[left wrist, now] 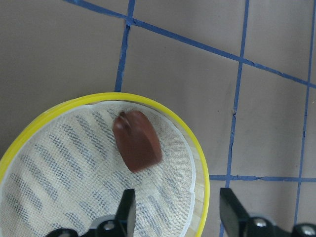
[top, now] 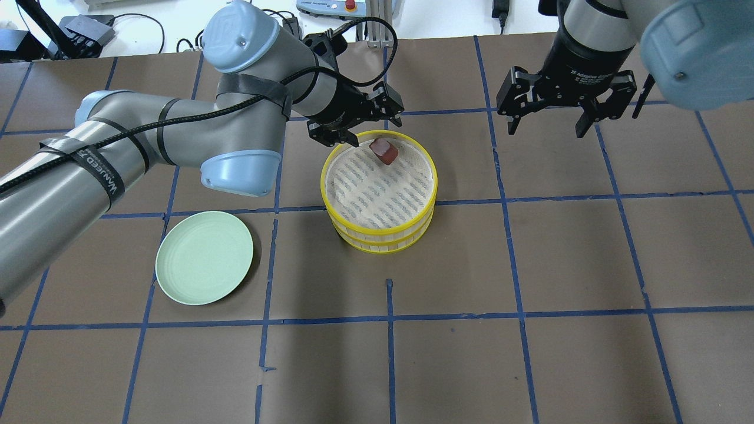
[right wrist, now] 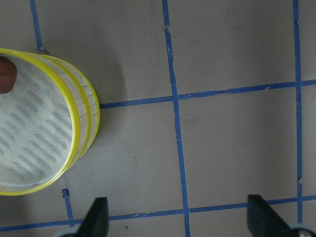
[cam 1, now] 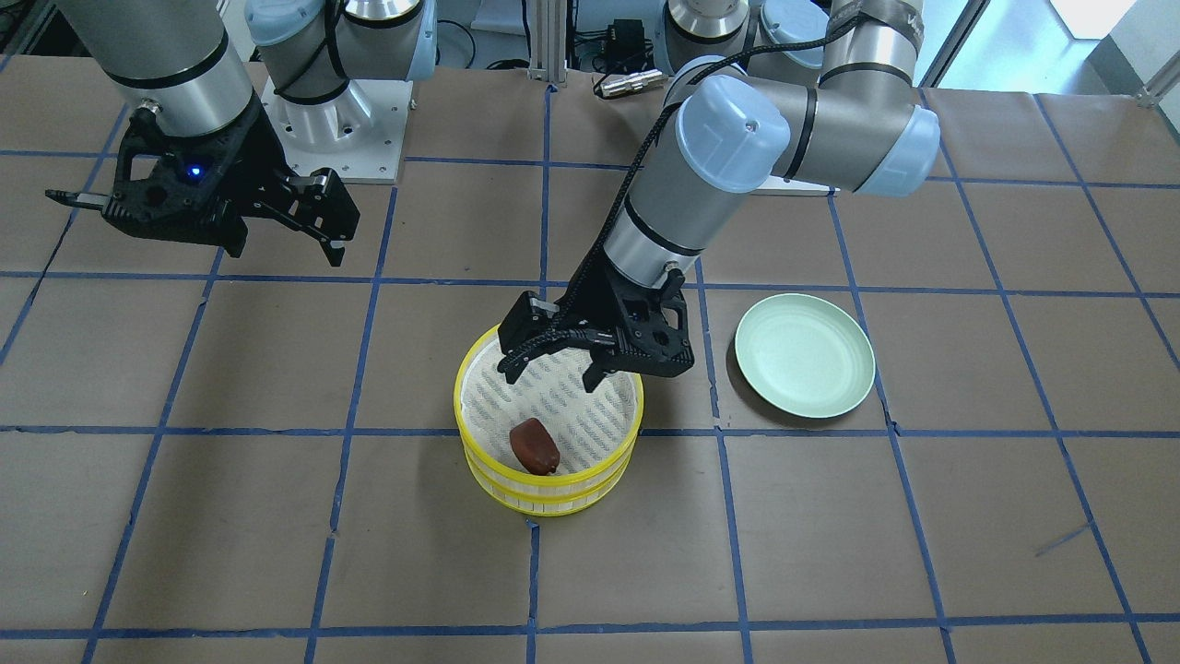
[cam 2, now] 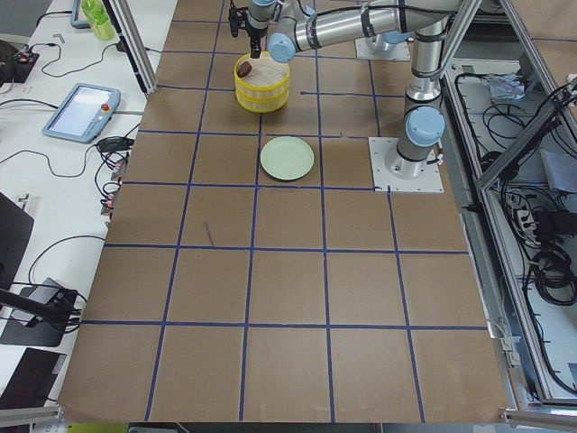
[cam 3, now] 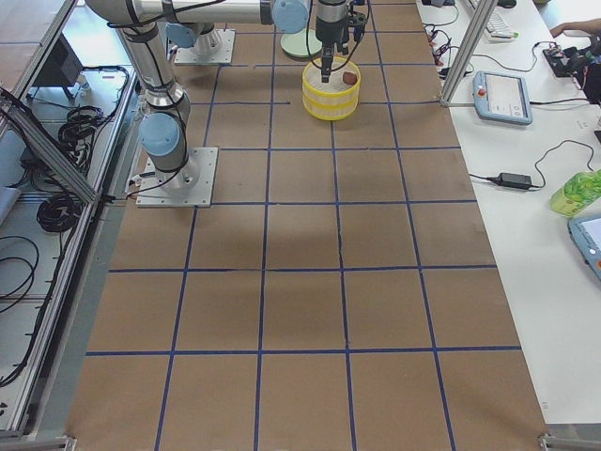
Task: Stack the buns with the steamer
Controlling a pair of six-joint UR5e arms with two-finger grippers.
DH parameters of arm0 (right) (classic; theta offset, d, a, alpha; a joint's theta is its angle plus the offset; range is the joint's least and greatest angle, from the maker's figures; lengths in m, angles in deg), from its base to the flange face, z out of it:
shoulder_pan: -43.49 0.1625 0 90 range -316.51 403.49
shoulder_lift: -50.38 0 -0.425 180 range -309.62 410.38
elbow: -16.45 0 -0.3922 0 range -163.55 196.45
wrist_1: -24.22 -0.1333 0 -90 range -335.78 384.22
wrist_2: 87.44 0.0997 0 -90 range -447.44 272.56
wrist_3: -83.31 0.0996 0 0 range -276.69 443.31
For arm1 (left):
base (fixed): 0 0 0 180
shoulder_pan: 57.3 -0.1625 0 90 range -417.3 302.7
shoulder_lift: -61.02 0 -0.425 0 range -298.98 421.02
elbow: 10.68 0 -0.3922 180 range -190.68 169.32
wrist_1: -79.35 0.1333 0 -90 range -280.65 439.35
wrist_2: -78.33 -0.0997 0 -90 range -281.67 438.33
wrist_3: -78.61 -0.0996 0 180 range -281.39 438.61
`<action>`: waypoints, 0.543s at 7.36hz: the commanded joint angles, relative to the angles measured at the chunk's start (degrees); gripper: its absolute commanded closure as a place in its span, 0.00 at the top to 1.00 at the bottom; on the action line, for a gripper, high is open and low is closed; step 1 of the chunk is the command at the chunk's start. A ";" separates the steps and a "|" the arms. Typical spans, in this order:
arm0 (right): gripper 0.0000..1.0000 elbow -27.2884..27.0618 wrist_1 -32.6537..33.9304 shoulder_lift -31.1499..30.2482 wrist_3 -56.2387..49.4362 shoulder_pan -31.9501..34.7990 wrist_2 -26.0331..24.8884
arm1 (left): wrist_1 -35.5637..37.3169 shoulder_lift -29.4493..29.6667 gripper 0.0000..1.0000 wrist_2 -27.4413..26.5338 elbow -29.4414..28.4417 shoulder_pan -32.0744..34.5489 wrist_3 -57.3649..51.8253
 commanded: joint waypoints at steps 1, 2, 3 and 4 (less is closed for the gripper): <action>1.00 -0.01 -0.02 -0.03 -0.06 -0.08 -0.01 | -5.88 -2.87 1.00 -4.35 -0.59 -6.70 -14.43; 1.00 -0.01 -0.02 -0.03 -0.06 -0.08 -0.01 | -11.49 -4.54 1.00 -4.61 -0.68 -9.18 -18.32; 1.00 -0.01 -0.10 -0.03 -0.06 0.00 -0.01 | -21.21 -7.69 1.00 -5.92 -1.29 -12.51 -19.14; 1.00 -0.01 -0.10 -0.03 -0.15 0.00 -0.01 | -28.88 -11.81 1.00 -9.24 -2.42 -15.24 -23.93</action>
